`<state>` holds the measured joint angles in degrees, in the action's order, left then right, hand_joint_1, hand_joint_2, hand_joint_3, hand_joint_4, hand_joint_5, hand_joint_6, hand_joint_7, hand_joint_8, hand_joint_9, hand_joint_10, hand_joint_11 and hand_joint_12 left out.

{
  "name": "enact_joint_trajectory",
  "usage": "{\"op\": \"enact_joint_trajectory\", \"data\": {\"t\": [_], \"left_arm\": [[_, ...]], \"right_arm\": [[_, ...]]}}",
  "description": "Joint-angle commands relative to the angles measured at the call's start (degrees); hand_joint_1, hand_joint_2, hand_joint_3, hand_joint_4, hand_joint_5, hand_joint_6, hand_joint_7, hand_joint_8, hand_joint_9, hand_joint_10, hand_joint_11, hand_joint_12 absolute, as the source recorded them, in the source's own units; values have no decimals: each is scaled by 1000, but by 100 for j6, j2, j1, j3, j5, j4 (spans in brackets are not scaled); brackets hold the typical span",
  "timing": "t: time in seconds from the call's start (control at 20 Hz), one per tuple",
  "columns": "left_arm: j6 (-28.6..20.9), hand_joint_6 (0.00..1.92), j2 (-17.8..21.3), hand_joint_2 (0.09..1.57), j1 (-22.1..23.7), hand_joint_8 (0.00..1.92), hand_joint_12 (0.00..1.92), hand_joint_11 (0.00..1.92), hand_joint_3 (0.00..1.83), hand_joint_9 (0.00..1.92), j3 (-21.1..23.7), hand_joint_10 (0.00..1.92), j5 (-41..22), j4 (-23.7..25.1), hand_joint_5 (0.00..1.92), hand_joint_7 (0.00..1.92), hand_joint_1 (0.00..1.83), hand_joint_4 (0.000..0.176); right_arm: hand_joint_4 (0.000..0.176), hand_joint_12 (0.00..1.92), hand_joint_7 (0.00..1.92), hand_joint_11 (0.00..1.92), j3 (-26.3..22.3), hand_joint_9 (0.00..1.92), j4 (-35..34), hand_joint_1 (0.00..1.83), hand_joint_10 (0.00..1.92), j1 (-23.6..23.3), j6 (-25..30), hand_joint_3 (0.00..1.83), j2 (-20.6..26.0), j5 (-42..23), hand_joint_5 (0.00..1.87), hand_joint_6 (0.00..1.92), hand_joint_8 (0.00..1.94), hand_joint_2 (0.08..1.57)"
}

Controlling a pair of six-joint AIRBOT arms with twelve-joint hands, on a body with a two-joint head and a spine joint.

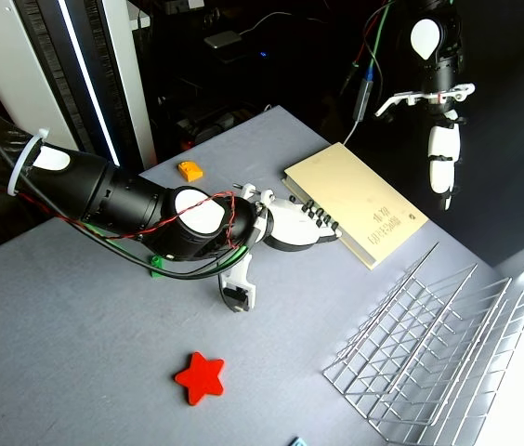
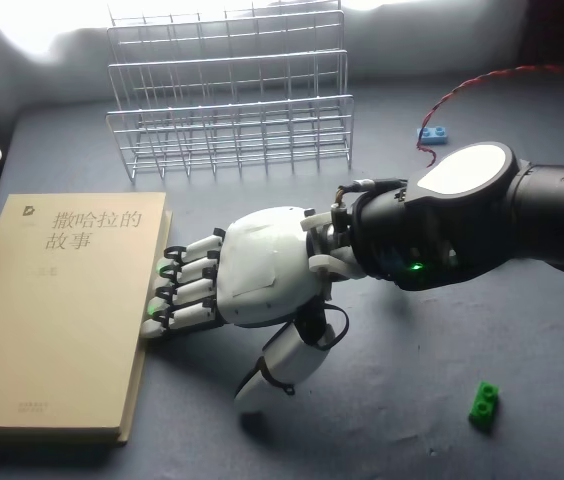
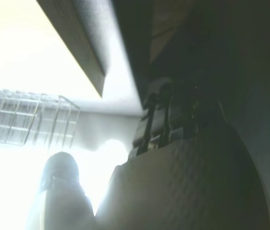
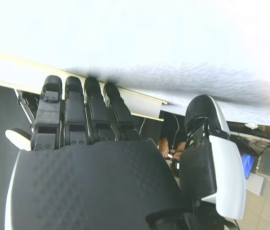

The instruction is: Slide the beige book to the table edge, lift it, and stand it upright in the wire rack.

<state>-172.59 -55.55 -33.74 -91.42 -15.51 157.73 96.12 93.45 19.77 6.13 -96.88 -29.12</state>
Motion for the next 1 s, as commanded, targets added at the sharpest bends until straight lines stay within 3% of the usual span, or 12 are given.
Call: {"op": "enact_joint_trajectory", "data": {"t": [0.0,0.95], "left_arm": [[-27,0,36,1054,30,0,0,0,3,0,-61,0,431,-14,0,0,0,0],[-27,0,-151,1041,378,0,0,0,0,0,-269,0,346,226,0,0,0,0]], "right_arm": [[0,0,0,0,41,0,-205,0,0,-60,-51,6,-50,-63,0,0,0,1167],[0,0,0,0,460,0,-209,0,0,-190,-336,4,-237,-110,0,0,0,1172]]}}
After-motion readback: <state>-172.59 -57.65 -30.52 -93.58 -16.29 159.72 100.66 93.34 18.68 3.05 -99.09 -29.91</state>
